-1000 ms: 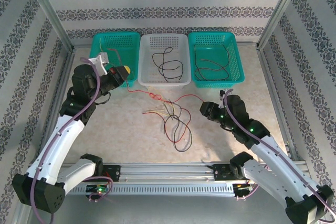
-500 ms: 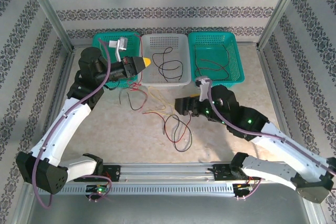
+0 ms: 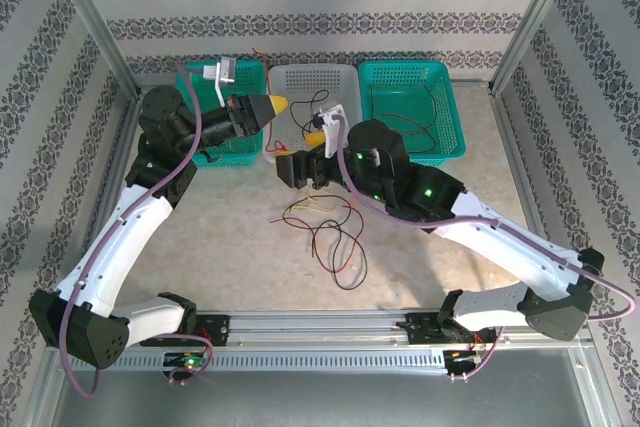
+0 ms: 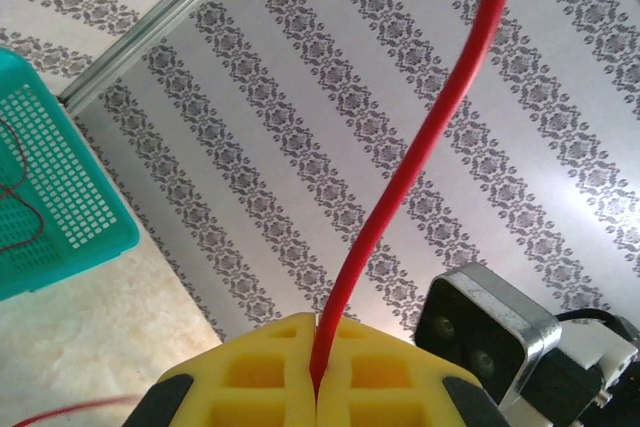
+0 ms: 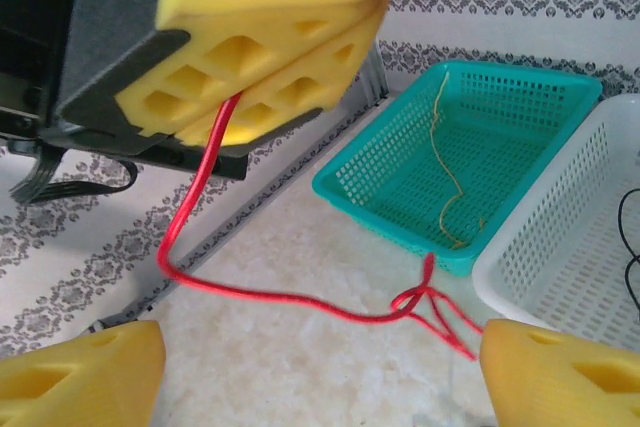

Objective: Untangle the cables

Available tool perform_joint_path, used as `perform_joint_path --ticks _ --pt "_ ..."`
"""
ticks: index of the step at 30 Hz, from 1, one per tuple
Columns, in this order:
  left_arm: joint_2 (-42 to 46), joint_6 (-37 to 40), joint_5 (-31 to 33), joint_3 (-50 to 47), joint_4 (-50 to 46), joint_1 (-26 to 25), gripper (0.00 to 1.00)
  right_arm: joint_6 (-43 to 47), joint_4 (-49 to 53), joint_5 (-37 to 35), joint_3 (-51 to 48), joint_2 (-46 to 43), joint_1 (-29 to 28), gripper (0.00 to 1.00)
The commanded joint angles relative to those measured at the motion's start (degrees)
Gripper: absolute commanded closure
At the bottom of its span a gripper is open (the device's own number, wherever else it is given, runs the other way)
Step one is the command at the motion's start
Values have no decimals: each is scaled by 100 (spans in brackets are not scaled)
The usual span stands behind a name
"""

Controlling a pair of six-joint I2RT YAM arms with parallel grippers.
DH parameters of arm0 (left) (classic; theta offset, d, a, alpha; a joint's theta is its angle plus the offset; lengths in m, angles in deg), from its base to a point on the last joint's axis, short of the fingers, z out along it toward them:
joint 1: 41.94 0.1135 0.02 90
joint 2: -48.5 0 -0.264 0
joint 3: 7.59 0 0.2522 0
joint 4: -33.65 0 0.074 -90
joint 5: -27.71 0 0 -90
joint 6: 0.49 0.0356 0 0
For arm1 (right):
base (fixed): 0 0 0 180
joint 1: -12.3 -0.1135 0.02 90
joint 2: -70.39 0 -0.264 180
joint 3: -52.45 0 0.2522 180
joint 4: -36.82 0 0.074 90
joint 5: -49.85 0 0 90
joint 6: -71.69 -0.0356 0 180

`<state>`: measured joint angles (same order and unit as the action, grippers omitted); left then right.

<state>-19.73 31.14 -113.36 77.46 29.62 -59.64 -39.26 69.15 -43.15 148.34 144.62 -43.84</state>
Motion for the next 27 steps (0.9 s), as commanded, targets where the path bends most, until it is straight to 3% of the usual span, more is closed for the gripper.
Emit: perform_joint_path --ticks 1,10,14,18,22,27 --pt "-26 -345 -140 140 551 -78 100 280 -220 92 315 179 -64 23" --pt "-118 -475 -98 57 774 -164 100 315 -342 427 607 495 -108 35" --pt "-132 -480 -63 62 784 -168 100 232 -504 550 461 461 -108 22" --pt "-166 -537 -54 52 903 -165 100 193 -578 659 427 478 -104 19" --pt "-143 -572 -71 44 995 -173 100 170 -557 480 438 550 -104 37" --pt "-96 -588 -87 9 1021 -177 100 44 -527 250 432 661 -50 50"
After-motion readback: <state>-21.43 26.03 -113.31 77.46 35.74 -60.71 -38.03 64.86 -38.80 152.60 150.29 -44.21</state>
